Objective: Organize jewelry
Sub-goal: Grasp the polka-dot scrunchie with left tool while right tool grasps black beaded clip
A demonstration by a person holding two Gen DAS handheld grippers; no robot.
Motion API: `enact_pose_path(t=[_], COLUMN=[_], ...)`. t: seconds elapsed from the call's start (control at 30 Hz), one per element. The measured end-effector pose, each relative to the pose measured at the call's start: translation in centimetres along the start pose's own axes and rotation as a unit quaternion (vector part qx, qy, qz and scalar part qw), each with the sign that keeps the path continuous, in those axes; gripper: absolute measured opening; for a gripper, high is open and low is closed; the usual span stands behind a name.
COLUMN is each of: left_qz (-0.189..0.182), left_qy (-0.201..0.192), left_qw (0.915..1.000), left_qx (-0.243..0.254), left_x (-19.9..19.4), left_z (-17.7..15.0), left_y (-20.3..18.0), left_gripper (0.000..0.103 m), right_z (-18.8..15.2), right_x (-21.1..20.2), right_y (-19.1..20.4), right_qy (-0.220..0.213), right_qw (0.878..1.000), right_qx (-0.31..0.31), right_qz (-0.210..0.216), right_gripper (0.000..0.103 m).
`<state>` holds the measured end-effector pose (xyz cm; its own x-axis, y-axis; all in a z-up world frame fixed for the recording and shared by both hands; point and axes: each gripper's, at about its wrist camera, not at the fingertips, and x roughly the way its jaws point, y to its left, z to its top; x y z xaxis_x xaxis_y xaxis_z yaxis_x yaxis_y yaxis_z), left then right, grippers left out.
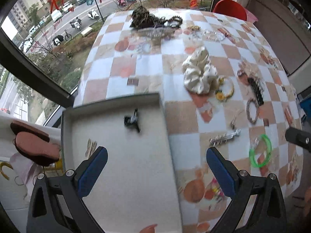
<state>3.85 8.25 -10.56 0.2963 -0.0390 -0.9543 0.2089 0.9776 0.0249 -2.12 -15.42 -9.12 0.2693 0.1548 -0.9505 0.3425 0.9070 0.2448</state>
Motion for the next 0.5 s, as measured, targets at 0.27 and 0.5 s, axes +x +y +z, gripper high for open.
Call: enact_pose_path(t=[0.27, 0.5], left_qz=[-0.025, -0.039], left_qy=[0.007, 0.021], left_qw=[0.9989, 0.9964], left_qx=[-0.040, -0.073], left_x=[1.0, 3.9], left_z=[4.4, 8.6], left_y=[-1.8, -3.8], left_gripper=[0.103, 0.103], right_z=[3.3, 7.1], right_x=[1.4, 3.4], right_y=[-2.1, -3.6], right_qy=[0.034, 0.054], right_qw=[0.999, 0.996], right_qx=[-0.032, -0.048], right_qz=[-0.028, -0.049], right_gripper=[0.103, 0.103])
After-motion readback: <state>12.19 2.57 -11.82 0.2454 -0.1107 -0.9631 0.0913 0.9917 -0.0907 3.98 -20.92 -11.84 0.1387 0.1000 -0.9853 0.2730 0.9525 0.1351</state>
